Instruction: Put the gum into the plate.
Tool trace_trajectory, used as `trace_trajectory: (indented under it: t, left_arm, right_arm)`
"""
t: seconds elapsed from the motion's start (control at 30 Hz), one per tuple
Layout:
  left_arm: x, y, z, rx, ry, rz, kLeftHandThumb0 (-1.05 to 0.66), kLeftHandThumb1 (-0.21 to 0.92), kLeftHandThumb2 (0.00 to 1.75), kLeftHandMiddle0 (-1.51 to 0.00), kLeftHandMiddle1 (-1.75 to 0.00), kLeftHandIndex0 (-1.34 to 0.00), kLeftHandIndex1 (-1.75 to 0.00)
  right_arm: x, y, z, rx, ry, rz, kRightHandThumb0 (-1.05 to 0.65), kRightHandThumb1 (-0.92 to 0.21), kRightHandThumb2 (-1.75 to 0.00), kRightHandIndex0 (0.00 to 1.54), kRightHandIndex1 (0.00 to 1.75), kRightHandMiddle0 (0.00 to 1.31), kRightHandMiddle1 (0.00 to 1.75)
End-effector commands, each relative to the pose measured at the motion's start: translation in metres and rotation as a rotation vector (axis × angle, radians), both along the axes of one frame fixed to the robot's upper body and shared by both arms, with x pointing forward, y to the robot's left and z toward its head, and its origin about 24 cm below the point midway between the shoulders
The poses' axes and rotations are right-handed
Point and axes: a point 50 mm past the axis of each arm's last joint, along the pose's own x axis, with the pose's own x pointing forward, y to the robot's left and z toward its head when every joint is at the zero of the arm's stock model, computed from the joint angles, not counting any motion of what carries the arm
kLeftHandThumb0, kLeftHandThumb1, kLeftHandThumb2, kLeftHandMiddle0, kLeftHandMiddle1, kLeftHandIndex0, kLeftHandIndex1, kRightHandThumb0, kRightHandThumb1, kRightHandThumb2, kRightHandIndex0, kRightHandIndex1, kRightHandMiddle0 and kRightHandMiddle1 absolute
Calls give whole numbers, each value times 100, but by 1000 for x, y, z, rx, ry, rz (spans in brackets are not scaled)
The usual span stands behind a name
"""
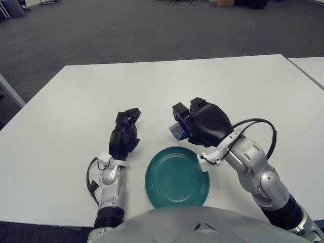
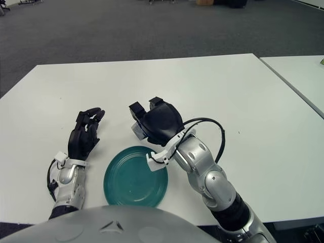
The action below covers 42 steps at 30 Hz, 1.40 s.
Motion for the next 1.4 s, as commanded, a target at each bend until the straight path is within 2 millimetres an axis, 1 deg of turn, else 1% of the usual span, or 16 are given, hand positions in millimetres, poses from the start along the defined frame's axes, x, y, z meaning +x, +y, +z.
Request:
trace_trajectory:
  t: [0.0,0.07,0.17,0.23,0.37,0.43,0.53,0.6,0.87,0.97,1.13,1.2,1.23,1.27,1.3,1.37]
  left_arm:
    - [-23,-1,-31,-27,165,12,-91,92,67,-17,-56,0,-104]
    - [-24,1,-31,-17,168,14,-90,92,68,-18,-56,0,-103]
    - [-26,3,-32,7,175,15,-89,92,72,-22,-46,0,-91]
    - [-26,4,-33,20,179,13,-88,92,76,-25,-33,0,-80]
    - [-26,5,-34,63,189,5,-87,92,81,-27,-22,0,-69]
    - [-25,5,-35,66,199,10,-87,92,82,-27,-21,0,-67]
    - [-23,4,-36,44,204,22,-85,92,83,-30,-20,0,-69]
    - [-22,-2,-36,2,189,39,-85,92,82,-32,-20,0,-71]
    - [-20,-6,-33,-40,144,56,-83,92,78,-37,-22,0,-86]
    - [-20,-5,-31,-33,139,48,-83,92,77,-36,-22,0,-91]
    - [-21,0,-32,-12,158,32,-83,92,77,-34,-23,0,-91]
    - [-19,-6,-32,-31,147,36,-83,92,76,-34,-23,0,-90]
    - [-16,-14,-31,-47,134,33,-83,92,76,-34,-23,0,-89]
    - [-15,-20,-30,-58,125,30,-83,92,75,-33,-29,0,-93]
    - [-15,-21,-29,-63,114,25,-83,92,74,-32,-32,0,-95]
    - [-16,-18,-29,-63,106,19,-85,92,75,-28,-44,0,-102]
  right_arm:
    - [-2,1,2,9,-16,7,-39,-66,-87,39,79,36,175]
    - [-6,3,1,13,-41,2,-39,-67,-86,39,79,35,175]
    - [-15,5,2,17,-82,-1,-38,-69,-83,40,80,34,175]
    - [-20,6,3,18,-93,-3,-38,-70,-82,40,82,33,175]
    - [-26,4,6,16,-99,-5,-38,-71,-80,40,83,32,175]
    - [-29,3,9,15,-96,-7,-38,-72,-80,40,84,32,175]
    - [-31,3,12,16,-95,-10,-38,-73,-78,40,87,31,175]
    - [-31,2,14,16,-95,-10,-38,-73,-78,39,87,31,175]
    - [-36,3,17,27,-107,3,-38,-72,-79,37,92,32,175]
    - [-38,3,16,34,-91,0,-38,-71,-80,37,94,32,175]
    - [-40,3,16,33,-75,-14,-38,-70,-81,37,96,33,175]
    - [-41,3,14,21,-55,-15,-38,-70,-82,37,96,33,175]
    - [-42,3,13,13,-43,-14,-38,-69,-83,37,96,33,175]
    - [-42,3,13,8,-35,-13,-38,-69,-83,37,96,33,175]
    - [-42,3,12,-6,-23,-8,-38,-69,-83,37,96,33,175]
    - [-43,3,12,-26,-7,0,-38,-69,-83,37,95,34,175]
